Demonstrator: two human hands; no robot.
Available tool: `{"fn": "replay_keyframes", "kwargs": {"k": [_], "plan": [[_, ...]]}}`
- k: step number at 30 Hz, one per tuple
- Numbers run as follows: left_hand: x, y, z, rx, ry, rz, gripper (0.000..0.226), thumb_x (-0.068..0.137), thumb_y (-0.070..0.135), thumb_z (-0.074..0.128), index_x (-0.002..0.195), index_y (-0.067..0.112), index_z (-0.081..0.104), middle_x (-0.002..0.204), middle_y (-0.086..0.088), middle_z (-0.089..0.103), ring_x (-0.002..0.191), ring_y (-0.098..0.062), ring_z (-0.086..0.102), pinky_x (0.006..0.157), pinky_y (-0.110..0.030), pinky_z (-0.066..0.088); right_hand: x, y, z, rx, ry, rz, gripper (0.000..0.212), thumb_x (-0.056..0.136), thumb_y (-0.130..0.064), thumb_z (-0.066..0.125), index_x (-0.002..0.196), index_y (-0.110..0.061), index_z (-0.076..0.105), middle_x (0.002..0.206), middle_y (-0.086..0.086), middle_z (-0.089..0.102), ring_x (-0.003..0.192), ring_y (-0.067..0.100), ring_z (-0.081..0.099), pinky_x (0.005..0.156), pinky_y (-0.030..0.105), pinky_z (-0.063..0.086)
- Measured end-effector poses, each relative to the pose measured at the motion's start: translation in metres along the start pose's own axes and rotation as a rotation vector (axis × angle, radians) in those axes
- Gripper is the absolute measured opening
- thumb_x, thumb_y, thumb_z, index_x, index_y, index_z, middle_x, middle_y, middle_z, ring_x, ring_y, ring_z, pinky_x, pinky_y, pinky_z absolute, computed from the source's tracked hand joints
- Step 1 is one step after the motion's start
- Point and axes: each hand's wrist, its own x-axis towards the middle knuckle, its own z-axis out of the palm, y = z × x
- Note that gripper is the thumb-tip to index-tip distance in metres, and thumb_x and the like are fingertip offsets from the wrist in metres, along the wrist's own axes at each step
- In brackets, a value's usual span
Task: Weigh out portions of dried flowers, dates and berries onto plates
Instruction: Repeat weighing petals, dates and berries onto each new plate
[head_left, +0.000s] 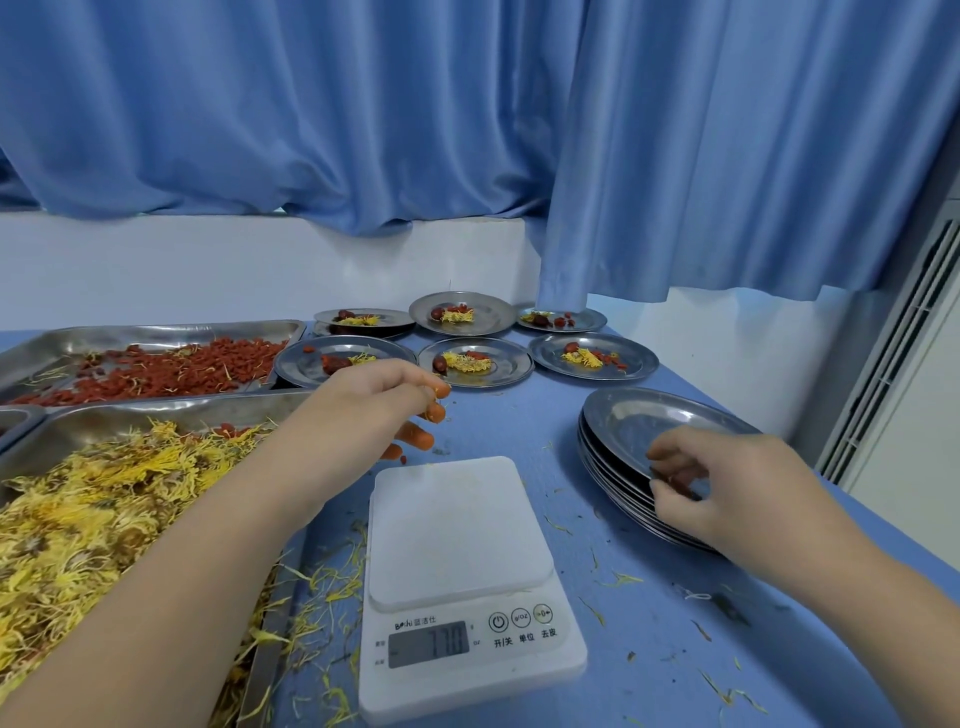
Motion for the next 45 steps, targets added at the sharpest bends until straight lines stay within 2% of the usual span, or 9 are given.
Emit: {"fn": "replay_keyframes", "kwargs": {"k": [7, 12, 16, 21, 24, 28, 33, 40, 45], "plan": [[0.0, -0.001, 0.0, 0.015, 0.006, 0.015, 0.019, 0.097, 0.023, 0.053, 0.095, 0.028, 0.072, 0.085, 0.011, 0.074, 0.071, -0.01, 0.072, 0.073, -0.03, 0.055, -0.002, -0.009, 0.006, -0.238, -0.08, -0.051, 0.027, 0.071, -0.011, 0.053, 0.088, -0.027, 0.04, 0.078, -0.01, 0.053, 0.074, 0.017, 0.049, 0.057, 0.031, 0.042], [0.0, -0.002, 0.0, 0.028, 0.013, 0.019, 0.019, 0.097, 0.023, 0.053, 0.095, 0.028, 0.071, 0.085, 0.01, 0.074, 0.07, -0.009, 0.071, 0.072, -0.029, 0.055, 0.001, -0.001, 0.002, -0.17, 0.134, 0.035, 0.039, 0.07, 0.004, 0.058, 0.101, -0.019, 0.06, 0.084, -0.007, 0.057, 0.08, 0.019, 0.051, 0.065, 0.031, 0.043], [0.001, -0.004, -0.001, 0.034, 0.015, 0.033, 0.019, 0.097, 0.023, 0.053, 0.095, 0.027, 0.071, 0.085, 0.011, 0.073, 0.072, -0.01, 0.071, 0.073, -0.029, 0.055, 0.003, 0.003, 0.0, -0.207, 0.201, -0.011, 0.018, 0.07, 0.005, 0.07, 0.075, -0.012, 0.068, 0.071, 0.002, 0.059, 0.073, 0.029, 0.057, 0.057, 0.036, 0.048], [0.004, -0.008, -0.005, 0.02, 0.086, 0.025, 0.018, 0.096, 0.024, 0.054, 0.094, 0.031, 0.07, 0.089, 0.009, 0.074, 0.073, -0.01, 0.072, 0.08, -0.036, 0.053, 0.003, 0.003, 0.0, -0.127, 0.507, -0.267, 0.014, 0.07, 0.006, 0.074, 0.074, -0.006, 0.068, 0.068, 0.007, 0.059, 0.064, 0.033, 0.051, 0.058, 0.037, 0.045], [0.006, -0.009, -0.009, -0.047, 0.2, 0.011, 0.017, 0.093, 0.021, 0.056, 0.089, 0.031, 0.07, 0.09, 0.007, 0.073, 0.072, -0.012, 0.072, 0.084, -0.042, 0.053, 0.0, -0.006, 0.003, -0.067, 0.568, -0.421, 0.006, 0.078, -0.004, 0.067, 0.073, -0.004, 0.069, 0.067, 0.007, 0.058, 0.063, 0.032, 0.051, 0.059, 0.038, 0.043], [0.005, -0.007, -0.016, -0.153, 0.337, 0.044, 0.016, 0.083, 0.024, 0.057, 0.087, 0.033, 0.07, 0.099, -0.003, 0.073, 0.079, -0.017, 0.069, 0.069, -0.037, 0.051, -0.01, -0.026, 0.015, -0.028, 0.546, -0.585, 0.011, 0.08, -0.005, 0.067, 0.07, -0.003, 0.069, 0.063, 0.007, 0.056, 0.06, 0.03, 0.048, 0.057, 0.039, 0.041], [0.007, -0.007, -0.023, -0.203, 0.424, 0.05, 0.017, 0.085, 0.021, 0.057, 0.091, 0.029, 0.07, 0.1, -0.01, 0.071, 0.098, -0.033, 0.067, 0.09, -0.052, 0.052, -0.023, -0.049, 0.034, -0.04, 0.497, -0.714, 0.016, 0.082, -0.001, 0.064, 0.067, -0.003, 0.069, 0.061, 0.008, 0.055, 0.055, 0.029, 0.046, 0.051, 0.037, 0.04], [0.008, -0.009, -0.017, -0.146, 0.41, 0.061, 0.017, 0.088, 0.023, 0.055, 0.092, 0.031, 0.069, 0.093, 0.003, 0.068, 0.089, -0.02, 0.066, 0.079, -0.037, 0.051, -0.029, -0.06, 0.047, -0.078, 0.418, -0.759, 0.018, 0.063, 0.01, 0.07, 0.064, -0.007, 0.067, 0.06, 0.007, 0.056, 0.05, 0.028, 0.047, 0.042, 0.033, 0.041], [0.007, -0.009, -0.015, -0.121, 0.396, 0.06, 0.018, 0.088, 0.023, 0.054, 0.092, 0.032, 0.068, 0.091, 0.002, 0.068, 0.084, -0.019, 0.065, 0.073, -0.035, 0.048, -0.03, -0.064, 0.051, -0.133, 0.32, -0.641, 0.023, 0.054, 0.009, 0.074, 0.063, -0.01, 0.065, 0.061, 0.004, 0.056, 0.048, 0.029, 0.051, 0.039, 0.033, 0.042]]}}
